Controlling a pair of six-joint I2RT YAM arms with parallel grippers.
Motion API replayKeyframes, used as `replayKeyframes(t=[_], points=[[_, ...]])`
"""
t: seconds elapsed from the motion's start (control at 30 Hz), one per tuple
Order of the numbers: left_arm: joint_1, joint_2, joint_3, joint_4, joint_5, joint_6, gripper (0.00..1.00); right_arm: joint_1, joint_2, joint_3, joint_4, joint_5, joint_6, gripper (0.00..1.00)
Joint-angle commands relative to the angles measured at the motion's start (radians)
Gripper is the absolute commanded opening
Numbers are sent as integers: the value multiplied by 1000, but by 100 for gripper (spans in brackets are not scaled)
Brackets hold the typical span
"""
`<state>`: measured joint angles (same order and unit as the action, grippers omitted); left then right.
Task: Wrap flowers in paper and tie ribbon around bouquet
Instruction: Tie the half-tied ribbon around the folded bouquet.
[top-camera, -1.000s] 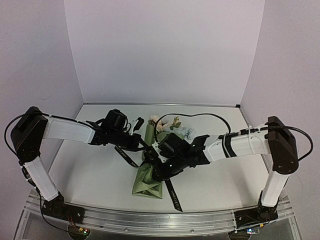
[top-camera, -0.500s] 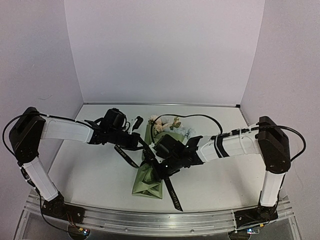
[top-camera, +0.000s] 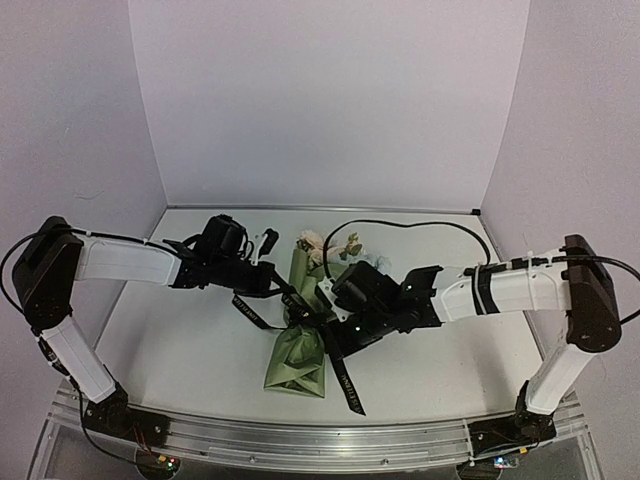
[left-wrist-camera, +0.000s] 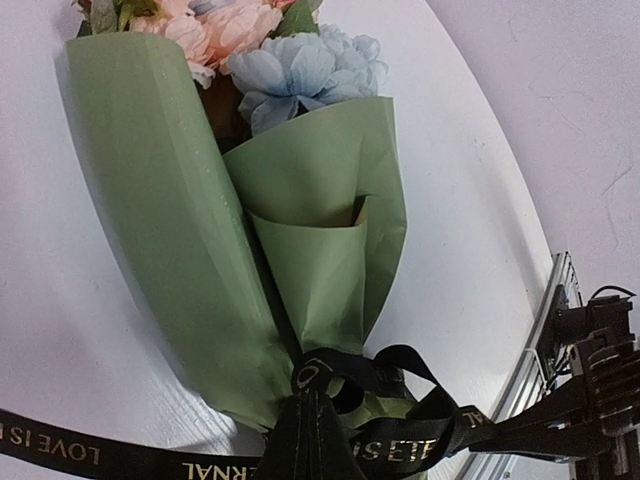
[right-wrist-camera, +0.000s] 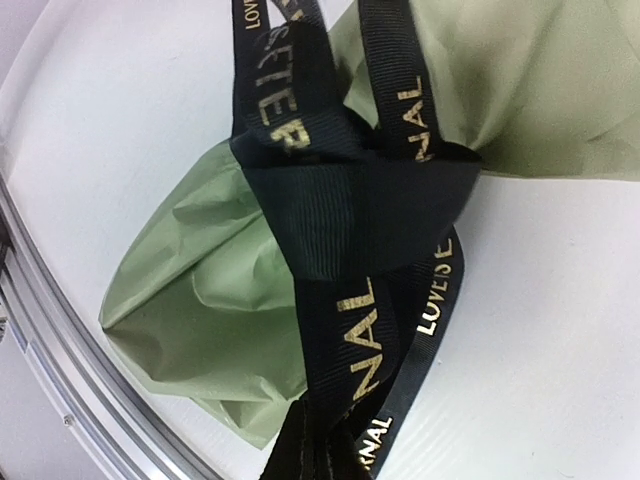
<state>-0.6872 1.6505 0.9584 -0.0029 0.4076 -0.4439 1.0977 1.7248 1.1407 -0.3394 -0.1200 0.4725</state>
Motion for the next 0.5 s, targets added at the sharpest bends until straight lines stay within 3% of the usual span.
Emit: replayKeyframes(t=[0.0,0.47], points=[[6,-30,-26,-21,-46,-20,0,-22,-37,-41,-37,31,6,0],[25,-80,-135,-2,-155,-120,0,-58,-72,-146,-41,15,45,0]])
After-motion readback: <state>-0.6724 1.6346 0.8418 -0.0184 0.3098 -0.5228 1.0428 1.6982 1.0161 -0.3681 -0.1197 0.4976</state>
